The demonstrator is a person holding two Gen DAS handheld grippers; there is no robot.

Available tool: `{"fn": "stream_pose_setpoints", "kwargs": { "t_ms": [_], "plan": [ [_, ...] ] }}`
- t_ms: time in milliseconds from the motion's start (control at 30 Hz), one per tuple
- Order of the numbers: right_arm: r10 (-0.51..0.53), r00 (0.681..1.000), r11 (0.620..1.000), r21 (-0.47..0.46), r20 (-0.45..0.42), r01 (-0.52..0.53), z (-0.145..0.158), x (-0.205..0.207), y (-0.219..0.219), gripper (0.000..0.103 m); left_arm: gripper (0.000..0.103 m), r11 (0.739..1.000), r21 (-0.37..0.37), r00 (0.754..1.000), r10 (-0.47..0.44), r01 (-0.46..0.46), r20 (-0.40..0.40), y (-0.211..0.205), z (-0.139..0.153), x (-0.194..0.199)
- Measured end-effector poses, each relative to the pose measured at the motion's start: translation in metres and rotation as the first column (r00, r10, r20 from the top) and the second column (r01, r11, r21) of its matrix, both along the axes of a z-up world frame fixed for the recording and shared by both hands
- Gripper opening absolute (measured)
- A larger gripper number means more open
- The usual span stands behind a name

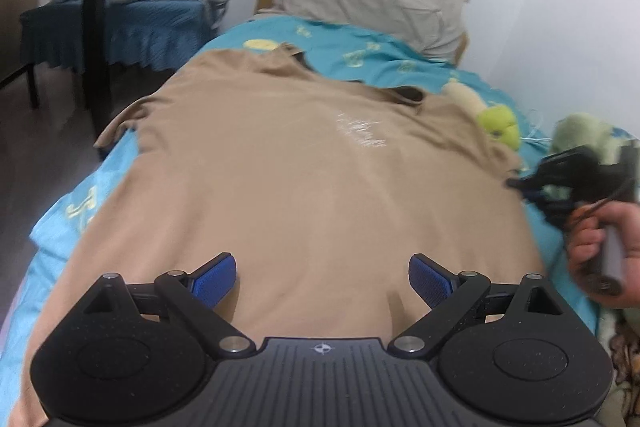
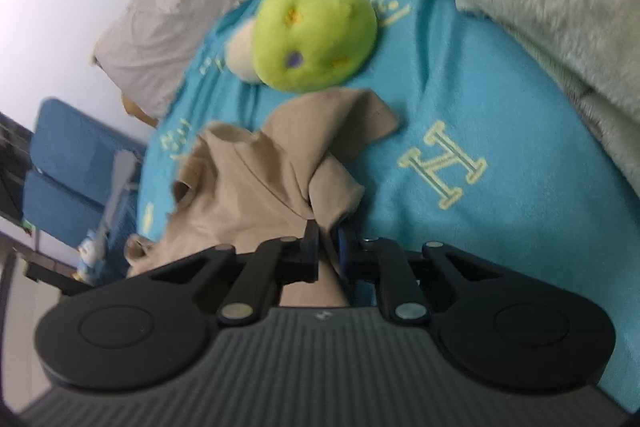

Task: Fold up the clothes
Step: 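Grasp the shirt sleeve with the right gripper while the left gripper hovers open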

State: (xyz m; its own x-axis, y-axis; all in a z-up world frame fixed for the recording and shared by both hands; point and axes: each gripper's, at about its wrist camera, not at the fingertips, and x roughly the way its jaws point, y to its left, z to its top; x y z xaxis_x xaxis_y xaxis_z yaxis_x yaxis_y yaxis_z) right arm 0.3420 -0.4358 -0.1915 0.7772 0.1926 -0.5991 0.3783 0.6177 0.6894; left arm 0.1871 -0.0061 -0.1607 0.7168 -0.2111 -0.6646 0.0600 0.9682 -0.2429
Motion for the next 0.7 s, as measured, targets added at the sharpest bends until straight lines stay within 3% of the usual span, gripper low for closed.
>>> {"fn": "stream_pose_setpoints", "kwargs": {
  "t_ms": [100, 200, 267, 333, 467, 633, 667, 700],
  "plan": [
    [-0.005, 0.998, 0.992, -0.127, 0.058, 0.012, 0.036, -0.01, 0.009, 0.01, 0.095, 0.999, -0.038, 1.0, 0.017, -0.017, -0.009, 0.008, 0.002, 0.0],
    [-0.014, 0.994, 0.956, -0.29, 0.112, 0.046, 0.067, -0.029, 0.018, 0.009, 0.095, 0.999, -0.039, 1.0, 0.025, -0.026, -0.008, 0.01, 0.003, -0.002],
    [-0.032, 0.99, 0.943, -0.325, 0.14, 0.076, 0.075, -0.039, 0.015, 0.008, 0.095, 0.999, -0.039, 1.0, 0.025, -0.026, -0.014, 0.01, 0.004, -0.004],
    [-0.058, 0.989, 0.957, -0.276, 0.139, 0.095, 0.071, -0.047, 0.003, 0.008, 0.095, 0.999, -0.043, 0.999, 0.024, -0.025, -0.022, 0.009, 0.004, -0.005],
    [-0.116, 0.991, 0.99, -0.066, 0.074, 0.121, 0.045, -0.051, -0.015, 0.009, 0.095, 0.999, -0.031, 0.999, 0.028, -0.029, -0.031, 0.008, 0.003, -0.007],
    [-0.137, 0.99, 0.981, 0.141, 0.034, 0.131, 0.016, -0.048, -0.021, 0.015, 0.095, 0.998, -0.041, 0.997, 0.049, -0.051, -0.058, 0.012, -0.002, -0.008],
    [-0.143, 0.989, 0.977, 0.166, 0.024, 0.137, 0.011, -0.047, -0.022, 0.023, 0.095, 0.997, -0.045, 0.997, 0.053, -0.056, -0.063, 0.013, -0.003, -0.006],
    [-0.152, 0.988, 0.972, 0.182, 0.018, 0.146, 0.006, -0.047, -0.022, 0.039, 0.095, 0.997, -0.05, 0.996, 0.056, -0.06, -0.068, 0.014, -0.005, -0.005]
  ]
}}
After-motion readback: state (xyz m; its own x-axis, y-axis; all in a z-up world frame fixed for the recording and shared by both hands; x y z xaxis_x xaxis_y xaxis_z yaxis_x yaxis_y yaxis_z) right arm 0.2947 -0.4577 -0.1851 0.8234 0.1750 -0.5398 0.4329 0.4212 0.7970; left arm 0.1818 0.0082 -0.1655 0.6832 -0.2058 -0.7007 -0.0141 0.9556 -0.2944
